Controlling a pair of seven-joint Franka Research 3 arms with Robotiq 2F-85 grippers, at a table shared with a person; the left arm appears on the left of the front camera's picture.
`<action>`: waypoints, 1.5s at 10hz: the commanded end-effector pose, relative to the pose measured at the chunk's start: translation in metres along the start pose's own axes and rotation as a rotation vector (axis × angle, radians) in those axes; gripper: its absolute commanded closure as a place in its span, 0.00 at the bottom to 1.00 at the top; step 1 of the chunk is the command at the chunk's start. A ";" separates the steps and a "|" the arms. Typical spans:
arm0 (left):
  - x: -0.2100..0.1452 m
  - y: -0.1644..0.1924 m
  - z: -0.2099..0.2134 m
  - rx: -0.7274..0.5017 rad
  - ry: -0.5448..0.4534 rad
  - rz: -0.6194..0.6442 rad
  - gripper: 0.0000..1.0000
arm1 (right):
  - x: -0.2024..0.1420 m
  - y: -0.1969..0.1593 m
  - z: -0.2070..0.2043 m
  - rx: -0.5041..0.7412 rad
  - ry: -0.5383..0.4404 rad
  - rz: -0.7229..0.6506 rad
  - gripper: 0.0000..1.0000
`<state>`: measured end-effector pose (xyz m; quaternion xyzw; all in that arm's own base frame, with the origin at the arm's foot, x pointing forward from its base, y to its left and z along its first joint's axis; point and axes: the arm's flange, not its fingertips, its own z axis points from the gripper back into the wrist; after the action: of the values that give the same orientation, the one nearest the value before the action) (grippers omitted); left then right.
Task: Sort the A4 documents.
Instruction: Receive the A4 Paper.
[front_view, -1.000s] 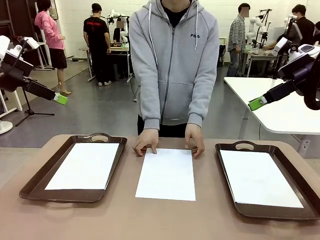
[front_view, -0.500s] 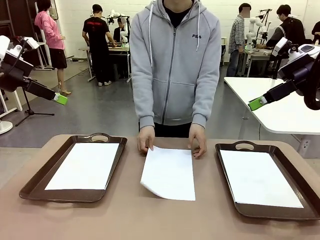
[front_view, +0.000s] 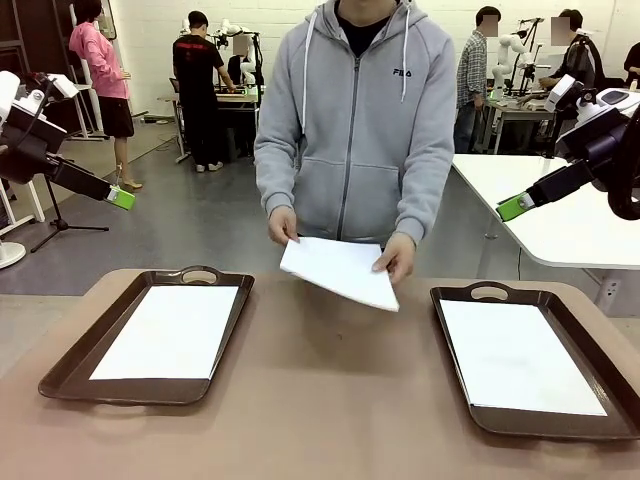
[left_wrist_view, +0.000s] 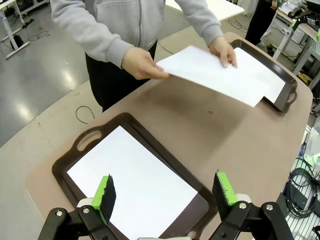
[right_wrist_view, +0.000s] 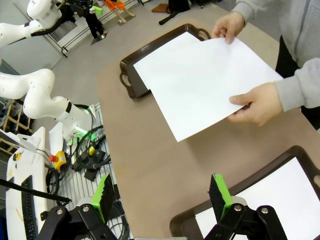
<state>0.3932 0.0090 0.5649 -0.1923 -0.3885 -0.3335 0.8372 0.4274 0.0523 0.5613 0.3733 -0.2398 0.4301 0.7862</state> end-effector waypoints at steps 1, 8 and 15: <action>-0.001 0.000 -0.001 0.013 -0.006 -0.002 0.00 | 0.001 0.000 -0.001 0.008 -0.007 0.009 0.01; -0.001 0.000 -0.001 0.013 -0.006 -0.002 0.00 | 0.001 0.000 -0.001 0.008 -0.007 0.009 0.01; -0.001 0.000 -0.001 0.013 -0.006 -0.002 0.00 | 0.001 0.000 -0.001 0.008 -0.007 0.009 0.01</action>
<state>0.3932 0.0090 0.5649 -0.1923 -0.3885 -0.3335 0.8372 0.4274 0.0523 0.5613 0.3733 -0.2398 0.4301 0.7862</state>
